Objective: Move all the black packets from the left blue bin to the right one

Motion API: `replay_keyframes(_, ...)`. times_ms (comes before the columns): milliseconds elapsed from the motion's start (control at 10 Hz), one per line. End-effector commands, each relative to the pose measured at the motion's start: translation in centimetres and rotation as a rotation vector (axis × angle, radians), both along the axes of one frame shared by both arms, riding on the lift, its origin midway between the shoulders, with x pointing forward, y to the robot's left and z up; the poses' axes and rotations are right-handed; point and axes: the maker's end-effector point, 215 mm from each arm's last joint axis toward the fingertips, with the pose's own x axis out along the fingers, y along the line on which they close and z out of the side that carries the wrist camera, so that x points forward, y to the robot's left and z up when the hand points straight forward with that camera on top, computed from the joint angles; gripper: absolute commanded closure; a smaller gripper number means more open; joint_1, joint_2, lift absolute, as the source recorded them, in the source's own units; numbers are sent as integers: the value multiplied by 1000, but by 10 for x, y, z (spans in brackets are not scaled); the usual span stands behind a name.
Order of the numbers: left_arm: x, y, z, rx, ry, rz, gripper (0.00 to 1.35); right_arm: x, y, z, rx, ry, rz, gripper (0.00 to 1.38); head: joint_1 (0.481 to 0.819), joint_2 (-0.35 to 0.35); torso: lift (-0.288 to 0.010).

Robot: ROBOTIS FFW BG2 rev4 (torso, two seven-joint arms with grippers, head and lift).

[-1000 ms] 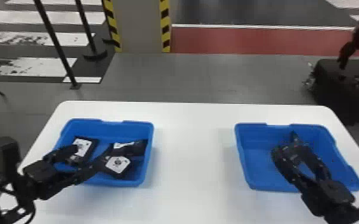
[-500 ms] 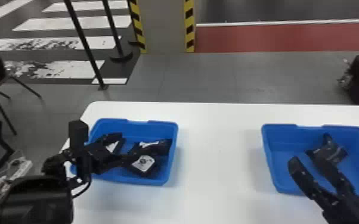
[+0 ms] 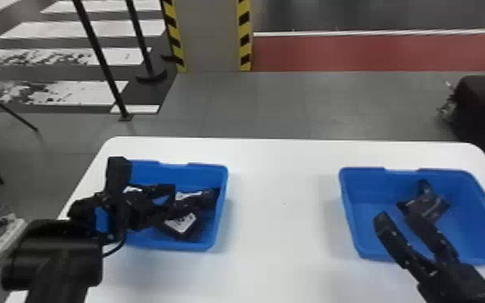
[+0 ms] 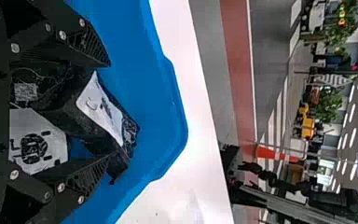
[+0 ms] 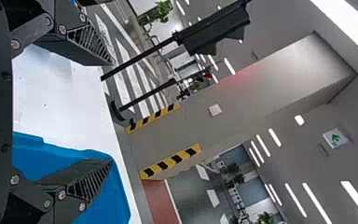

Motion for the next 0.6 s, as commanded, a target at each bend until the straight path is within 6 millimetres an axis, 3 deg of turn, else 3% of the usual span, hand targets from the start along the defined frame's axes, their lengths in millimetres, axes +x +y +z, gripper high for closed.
replay_keyframes(0, 11, 0, -3, 23, 4, -6, 825, 2, 0, 2, 6, -5, -1, 303, 695, 80, -110)
replay_keyframes(300, 1, 6, -18, 16, 62, 15, 811, 1, 1, 0, 21, -2, 0, 303, 695, 82, -110)
replay_keyframes(400, 0, 8, -17, 37, 51, -1, 1168, 1, 1, 0, 23, -2, 0, 303, 695, 85, -110)
replay_keyframes(500, -3, 9, -20, 30, 51, 7, 1173, 0, 3, -1, 26, 0, 3, 303, 695, 87, -110)
